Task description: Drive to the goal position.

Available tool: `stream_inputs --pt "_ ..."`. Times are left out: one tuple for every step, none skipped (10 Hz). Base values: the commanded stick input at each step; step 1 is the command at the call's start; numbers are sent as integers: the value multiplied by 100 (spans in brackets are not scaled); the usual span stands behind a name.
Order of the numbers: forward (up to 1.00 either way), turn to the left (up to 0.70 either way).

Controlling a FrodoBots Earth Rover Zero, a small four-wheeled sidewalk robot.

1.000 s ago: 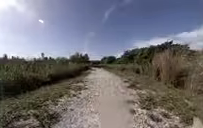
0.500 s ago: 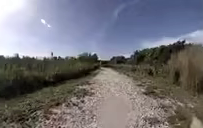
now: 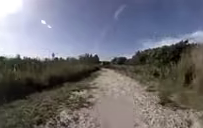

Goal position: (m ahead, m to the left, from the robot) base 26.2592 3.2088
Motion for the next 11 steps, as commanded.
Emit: stream_inputs --pt "85 0" --pt "85 0" --pt "85 0" --pt "85 -31" --pt "85 -34" --pt "85 -20" --pt "85 -25" --pt "85 -21" --pt "85 -11" --pt "85 -32" --pt "85 0"
